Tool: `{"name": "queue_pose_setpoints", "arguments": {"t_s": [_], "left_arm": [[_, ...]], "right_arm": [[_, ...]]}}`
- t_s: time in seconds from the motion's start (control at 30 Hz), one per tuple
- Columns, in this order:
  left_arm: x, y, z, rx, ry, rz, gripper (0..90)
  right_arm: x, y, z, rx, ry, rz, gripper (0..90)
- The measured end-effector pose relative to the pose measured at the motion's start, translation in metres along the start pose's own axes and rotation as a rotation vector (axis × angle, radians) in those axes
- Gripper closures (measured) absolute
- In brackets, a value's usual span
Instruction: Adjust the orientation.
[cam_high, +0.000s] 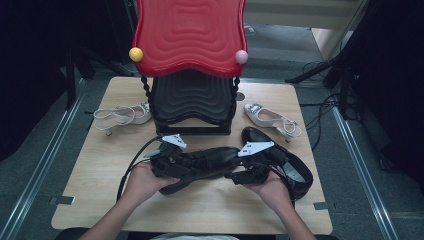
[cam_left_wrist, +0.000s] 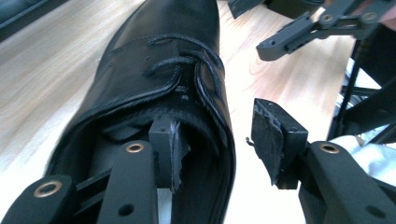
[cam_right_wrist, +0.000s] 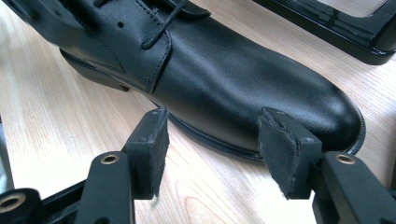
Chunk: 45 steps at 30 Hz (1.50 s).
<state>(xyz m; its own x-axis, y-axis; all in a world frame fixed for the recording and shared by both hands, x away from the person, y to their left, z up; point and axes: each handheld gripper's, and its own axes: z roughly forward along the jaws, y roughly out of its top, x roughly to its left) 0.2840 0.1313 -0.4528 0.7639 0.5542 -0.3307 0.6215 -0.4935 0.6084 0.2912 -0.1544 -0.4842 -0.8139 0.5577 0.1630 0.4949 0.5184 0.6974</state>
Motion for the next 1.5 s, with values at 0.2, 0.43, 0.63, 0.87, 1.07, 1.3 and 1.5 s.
{"name": "queue_pose_setpoints", "arguments": {"t_s": [0.2,0.43,0.63,0.87,1.07,1.3,1.5], "left_arm": [[0.003,-0.003,-0.03,-0.028,0.033,0.031,50.3],[0.023,-0.009,-0.058,-0.095,0.042,0.023,58.1],[0.046,-0.018,-0.068,-0.111,0.054,0.007,69.9],[0.067,-0.025,-0.056,-0.097,0.084,-0.008,84.6],[0.08,-0.026,-0.034,-0.039,0.061,-0.028,89.6],[0.087,-0.024,-0.007,0.01,0.026,-0.034,88.2],[0.087,-0.023,-0.002,0.008,-0.011,-0.068,90.0]], "right_arm": [[0.003,0.001,0.0,-0.005,0.002,-0.003,44.4],[0.007,0.002,0.002,-0.014,0.008,-0.009,45.1],[0.013,0.003,0.006,-0.01,0.013,-0.01,45.9],[0.015,0.004,0.008,-0.042,0.029,0.034,51.9],[0.023,0.002,0.012,-0.038,0.025,0.027,61.9],[0.032,0.001,0.022,-0.04,0.004,0.016,82.9],[0.032,0.002,0.03,-0.036,0.004,0.031,87.3]]}}
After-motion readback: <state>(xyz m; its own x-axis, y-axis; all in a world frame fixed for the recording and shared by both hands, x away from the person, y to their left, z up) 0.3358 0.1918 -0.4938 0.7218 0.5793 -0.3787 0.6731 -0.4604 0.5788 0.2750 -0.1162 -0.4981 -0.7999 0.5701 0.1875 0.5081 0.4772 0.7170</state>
